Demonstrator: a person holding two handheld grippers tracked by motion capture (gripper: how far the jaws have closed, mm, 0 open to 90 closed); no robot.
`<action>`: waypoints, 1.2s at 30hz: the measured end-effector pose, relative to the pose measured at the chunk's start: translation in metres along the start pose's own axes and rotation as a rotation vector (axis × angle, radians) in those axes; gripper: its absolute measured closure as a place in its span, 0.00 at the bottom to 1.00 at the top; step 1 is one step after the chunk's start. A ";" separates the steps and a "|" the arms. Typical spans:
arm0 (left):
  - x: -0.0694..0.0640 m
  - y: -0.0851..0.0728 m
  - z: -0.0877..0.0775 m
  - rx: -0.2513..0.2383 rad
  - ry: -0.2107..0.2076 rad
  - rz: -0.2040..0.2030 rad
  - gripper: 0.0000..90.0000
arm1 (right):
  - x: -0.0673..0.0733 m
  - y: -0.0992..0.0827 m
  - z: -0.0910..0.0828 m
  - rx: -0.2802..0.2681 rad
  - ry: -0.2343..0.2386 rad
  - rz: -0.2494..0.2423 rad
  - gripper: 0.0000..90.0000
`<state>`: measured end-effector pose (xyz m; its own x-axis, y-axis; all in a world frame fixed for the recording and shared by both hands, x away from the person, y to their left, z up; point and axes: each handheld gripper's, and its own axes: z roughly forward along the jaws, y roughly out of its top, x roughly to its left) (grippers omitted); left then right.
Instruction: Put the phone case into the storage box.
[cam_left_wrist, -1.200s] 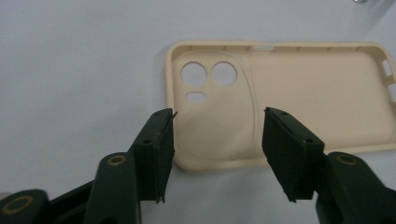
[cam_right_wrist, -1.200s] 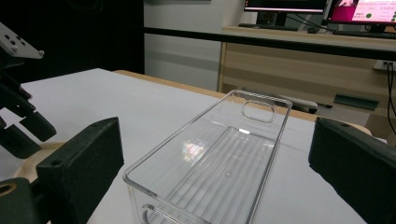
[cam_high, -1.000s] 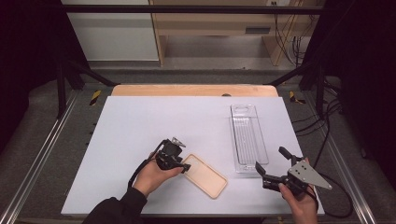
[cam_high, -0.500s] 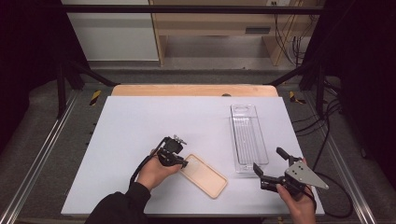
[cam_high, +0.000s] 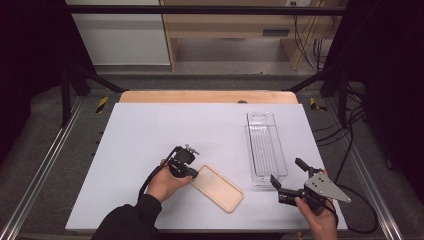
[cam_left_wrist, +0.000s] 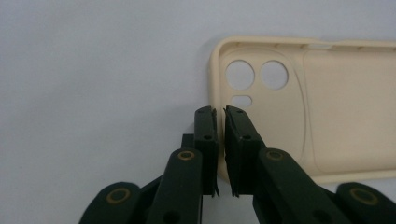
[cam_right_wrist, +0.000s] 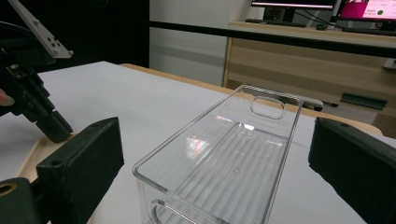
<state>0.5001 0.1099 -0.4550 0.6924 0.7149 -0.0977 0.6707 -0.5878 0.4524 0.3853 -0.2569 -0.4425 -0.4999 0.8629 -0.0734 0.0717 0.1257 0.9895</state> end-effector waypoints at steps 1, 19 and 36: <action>-0.001 0.000 0.000 0.000 0.006 0.004 0.94 | 0.000 0.000 0.000 0.001 0.000 0.002 0.04; -0.006 -0.002 -0.009 -0.040 0.075 0.018 0.97 | 0.000 0.001 0.000 0.001 0.004 0.005 0.04; 0.007 0.016 -0.060 -0.124 0.120 -0.015 0.97 | 0.028 0.029 0.012 0.081 0.080 -0.019 0.05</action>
<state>0.4995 0.1280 -0.3958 0.6410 0.7676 -0.0018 0.6375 -0.5310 0.5582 0.3839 -0.2231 -0.4178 -0.5690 0.8186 -0.0782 0.1294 0.1830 0.9746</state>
